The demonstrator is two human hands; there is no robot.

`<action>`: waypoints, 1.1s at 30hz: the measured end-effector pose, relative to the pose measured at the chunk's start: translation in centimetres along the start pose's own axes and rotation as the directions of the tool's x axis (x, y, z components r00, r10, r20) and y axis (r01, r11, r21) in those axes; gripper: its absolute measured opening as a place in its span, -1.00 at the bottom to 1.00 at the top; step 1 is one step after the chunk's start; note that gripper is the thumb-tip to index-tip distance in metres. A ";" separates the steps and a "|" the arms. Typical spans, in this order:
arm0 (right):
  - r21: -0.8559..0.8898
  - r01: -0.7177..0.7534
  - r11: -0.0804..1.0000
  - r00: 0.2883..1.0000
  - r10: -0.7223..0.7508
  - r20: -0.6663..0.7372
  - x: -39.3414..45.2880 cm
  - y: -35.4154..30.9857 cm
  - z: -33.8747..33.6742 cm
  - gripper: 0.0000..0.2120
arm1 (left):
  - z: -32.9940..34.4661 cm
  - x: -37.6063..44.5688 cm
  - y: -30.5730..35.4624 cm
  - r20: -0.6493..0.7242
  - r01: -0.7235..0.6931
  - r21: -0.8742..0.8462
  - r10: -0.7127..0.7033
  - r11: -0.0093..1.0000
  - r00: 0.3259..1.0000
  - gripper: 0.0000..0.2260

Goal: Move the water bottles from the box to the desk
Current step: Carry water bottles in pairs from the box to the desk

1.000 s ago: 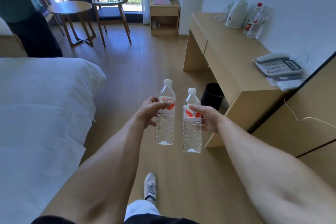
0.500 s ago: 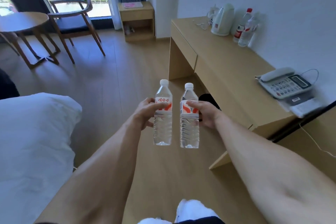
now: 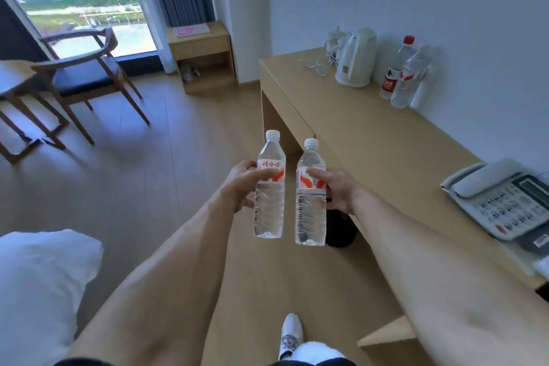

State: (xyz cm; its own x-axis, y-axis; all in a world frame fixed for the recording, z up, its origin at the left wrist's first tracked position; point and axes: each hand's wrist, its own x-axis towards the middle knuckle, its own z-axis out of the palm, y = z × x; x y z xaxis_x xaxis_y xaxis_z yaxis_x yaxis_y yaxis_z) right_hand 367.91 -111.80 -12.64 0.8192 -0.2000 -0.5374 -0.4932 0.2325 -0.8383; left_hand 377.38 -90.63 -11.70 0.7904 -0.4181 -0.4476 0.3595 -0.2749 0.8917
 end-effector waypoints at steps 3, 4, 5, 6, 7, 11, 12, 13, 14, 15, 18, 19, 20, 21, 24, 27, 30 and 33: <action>0.016 0.020 1.000 0.999 -0.019 -0.028 3.4 -3.4 -2.2 -0.74 | 1.3 4.5 3.4 0.044 -0.018 0.017 0.018 1.000 0.999 -0.48; 0.015 0.019 1.000 0.999 -0.019 -0.050 4.4 -4.2 -3.0 -0.75 | 1.8 5.8 4.4 0.061 -0.016 0.035 0.014 0.999 0.998 -0.50; 0.012 0.019 1.000 0.997 -0.018 -0.068 5.2 -4.8 -3.8 -0.76 | 2.3 7.0 5.2 0.079 -0.016 0.050 0.012 0.999 0.997 -0.51; 0.013 0.021 1.000 0.997 -0.019 -0.080 6.0 -5.4 -4.6 -0.75 | 2.7 8.3 5.9 0.098 -0.020 0.059 0.014 0.998 0.995 -0.52; 0.019 0.022 1.000 0.996 -0.020 -0.091 6.8 -6.0 -5.4 -0.73 | 3.3 9.6 6.6 0.113 -0.022 0.063 0.015 0.998 0.994 -0.53; 0.060 0.021 0.998 0.986 -0.010 -0.169 9.8 -7.8 -8.7 -0.70 | 5.6 14.9 9.2 0.176 -0.028 0.097 0.010 0.995 0.984 -0.54; 0.074 0.022 0.997 0.982 -0.007 -0.189 10.4 -8.2 -9.5 -0.71 | 6.4 16.2 9.8 0.195 -0.026 0.102 0.006 0.994 0.981 -0.54; 0.090 0.024 0.996 0.977 -0.004 -0.212 11.1 -8.5 -10.4 -0.73 | 7.1 17.5 10.4 0.218 -0.021 0.103 -0.002 0.994 0.976 -0.53; 0.107 0.029 0.994 0.971 -0.003 -0.237 11.7 -8.7 -11.2 -0.74 | 7.9 18.8 11.0 0.250 -0.014 0.103 -0.012 0.995 0.968 -0.52; 0.121 0.037 0.992 0.965 -0.004 -0.262 12.4 -8.9 -12.1 -0.74 | 8.7 20.1 11.6 0.288 -0.008 0.104 -0.022 0.995 0.958 -0.50; 0.154 0.059 0.986 0.941 -0.003 -0.338 14.2 -10.0 -14.3 -0.73 | 11.3 24.3 13.5 0.388 -0.016 0.129 -0.036 0.992 0.921 -0.52; 0.166 0.069 0.984 0.930 -0.004 -0.369 14.9 -10.5 -15.0 -0.71 | 12.2 25.8 14.2 0.420 -0.032 0.144 -0.032 0.989 0.907 -0.54; 0.178 0.084 0.980 0.917 -0.007 -0.399 15.5 -10.9 -15.7 -0.69 | 13.2 27.2 14.9 0.453 -0.053 0.158 -0.025 0.986 0.891 -0.56; 0.193 0.103 0.976 0.902 -0.009 -0.432 16.1 -11.4 -16.3 -0.67 | 14.1 28.7 15.6 0.487 -0.070 0.172 -0.023 0.983 0.873 -0.57; 0.239 0.149 0.960 0.848 0.000 -0.530 17.2 -12.8 -17.9 -0.67 | 16.5 32.5 17.8 0.577 -0.092 0.222 -0.054 0.971 0.815 -0.57; 0.295 0.210 0.932 0.764 0.032 -0.644 17.6 -13.6 -19.3 -0.70 | 18.7 36.1 19.9 0.654 -0.124 0.275 -0.091 0.954 0.751 -0.58; 0.323 0.301 0.897 0.667 0.045 -0.744 17.3 -14.2 -20.7 -0.62 | 21.5 38.8 21.2 0.720 -0.176 0.280 -0.085 0.944 0.689 -0.60; 0.296 0.351 0.888 0.568 0.049 -0.821 16.4 -14.5 -21.8 -0.58 | 24.1 40.0 21.5 0.769 -0.213 0.263 -0.072 0.941 0.635 -0.56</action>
State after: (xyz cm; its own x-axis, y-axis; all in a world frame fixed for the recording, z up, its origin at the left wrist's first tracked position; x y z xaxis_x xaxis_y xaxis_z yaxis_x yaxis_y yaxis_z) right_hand 382.12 -139.21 -11.36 0.2008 -0.8840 -0.4221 -0.0639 0.4181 -0.9062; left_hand 404.76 -134.11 -12.00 0.0952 -0.9117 -0.3997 0.0394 -0.3977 0.9167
